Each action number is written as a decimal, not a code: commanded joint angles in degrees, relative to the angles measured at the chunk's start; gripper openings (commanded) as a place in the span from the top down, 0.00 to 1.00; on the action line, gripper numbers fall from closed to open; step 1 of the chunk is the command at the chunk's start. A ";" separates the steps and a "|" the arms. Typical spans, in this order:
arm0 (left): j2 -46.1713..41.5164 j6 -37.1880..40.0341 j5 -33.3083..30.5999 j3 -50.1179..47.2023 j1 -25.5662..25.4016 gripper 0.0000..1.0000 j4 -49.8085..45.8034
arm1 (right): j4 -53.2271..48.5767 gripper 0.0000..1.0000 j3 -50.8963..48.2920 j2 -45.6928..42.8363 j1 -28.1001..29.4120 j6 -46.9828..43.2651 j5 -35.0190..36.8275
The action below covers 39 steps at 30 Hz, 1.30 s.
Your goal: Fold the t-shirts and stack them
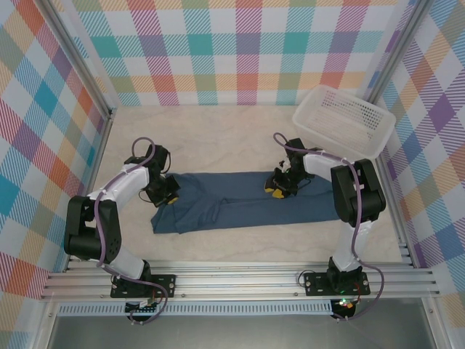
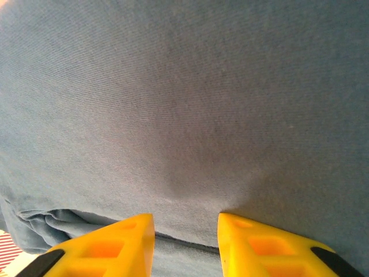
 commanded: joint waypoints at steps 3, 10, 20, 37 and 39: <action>0.73 2.45 -5.23 2.06 -0.37 0.92 -3.28 | -1.58 0.66 1.16 1.10 0.74 -0.38 -0.19; 4.79 4.16 -6.06 3.17 -0.26 0.85 0.66 | -1.69 0.66 1.12 0.75 0.95 -0.39 -0.27; 5.64 4.20 -5.62 3.86 -0.42 0.91 1.59 | -1.51 0.66 0.28 0.13 1.09 -0.38 -0.32; -4.55 -4.81 -1.99 -1.92 -2.32 1.00 -6.52 | -1.70 0.67 0.28 1.15 1.09 -0.47 -0.10; -4.97 -5.70 -1.19 -2.75 -2.39 1.00 -5.85 | -1.77 0.67 0.41 1.18 1.14 -0.65 -0.09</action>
